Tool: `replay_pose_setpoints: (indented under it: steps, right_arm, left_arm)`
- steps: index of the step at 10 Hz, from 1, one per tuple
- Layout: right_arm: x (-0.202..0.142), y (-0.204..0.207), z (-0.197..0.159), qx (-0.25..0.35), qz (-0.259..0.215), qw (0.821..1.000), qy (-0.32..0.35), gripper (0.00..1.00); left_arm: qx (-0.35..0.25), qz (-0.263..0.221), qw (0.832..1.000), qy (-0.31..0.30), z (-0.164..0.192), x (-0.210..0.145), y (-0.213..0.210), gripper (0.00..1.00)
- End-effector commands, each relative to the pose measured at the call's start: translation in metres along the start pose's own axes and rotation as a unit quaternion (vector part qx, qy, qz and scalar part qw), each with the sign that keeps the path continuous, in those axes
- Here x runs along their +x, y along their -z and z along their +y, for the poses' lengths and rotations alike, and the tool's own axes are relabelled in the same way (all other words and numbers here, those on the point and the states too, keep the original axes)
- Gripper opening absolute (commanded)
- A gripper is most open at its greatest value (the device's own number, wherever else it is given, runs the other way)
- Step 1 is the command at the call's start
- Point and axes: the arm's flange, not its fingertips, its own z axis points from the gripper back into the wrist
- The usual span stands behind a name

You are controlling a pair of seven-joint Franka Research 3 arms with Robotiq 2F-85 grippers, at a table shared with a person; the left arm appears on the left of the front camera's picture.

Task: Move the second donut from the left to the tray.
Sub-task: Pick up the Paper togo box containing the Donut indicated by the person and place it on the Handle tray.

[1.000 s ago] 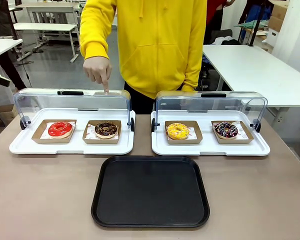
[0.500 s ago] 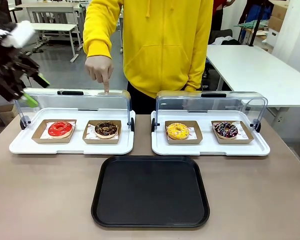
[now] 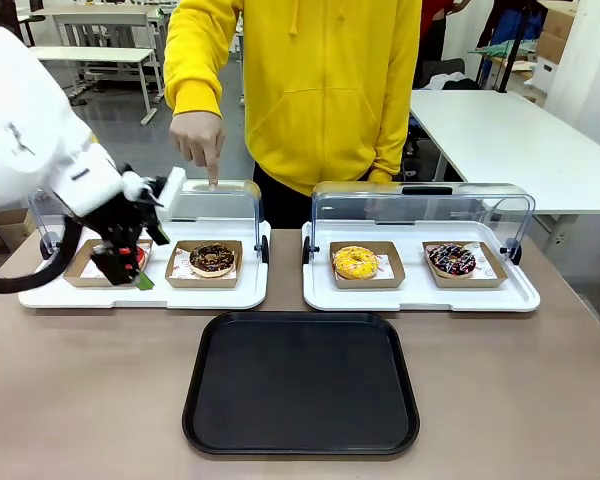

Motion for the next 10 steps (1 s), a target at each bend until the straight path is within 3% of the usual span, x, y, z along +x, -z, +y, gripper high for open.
replay_pose_setpoints:
  steps: [1,3,4,8,10]
  right_arm:
    - [0.001,0.001,-0.002,-0.003,-0.014,1.000,-0.010,1.00]
    - [0.001,0.001,-0.002,-0.003,-0.014,1.000,-0.010,1.00]
    - [0.001,0.001,-0.002,-0.003,-0.014,1.000,-0.010,1.00]
    - [0.001,0.001,-0.002,-0.003,-0.014,1.000,-0.010,1.00]
    - [0.001,0.001,-0.002,-0.003,-0.014,1.000,-0.010,1.00]
  left_arm:
    - [0.001,0.019,1.000,0.001,0.014,0.003,0.021,1.00]
    - [0.002,0.018,1.000,-0.020,0.027,-0.001,0.027,1.00]
    - [-0.001,0.010,1.000,0.007,0.009,0.005,0.031,1.00]
    - [-0.001,0.010,1.000,0.007,0.009,0.005,0.031,1.00]
    - [0.001,0.032,0.999,-0.001,0.028,0.006,0.045,1.00]
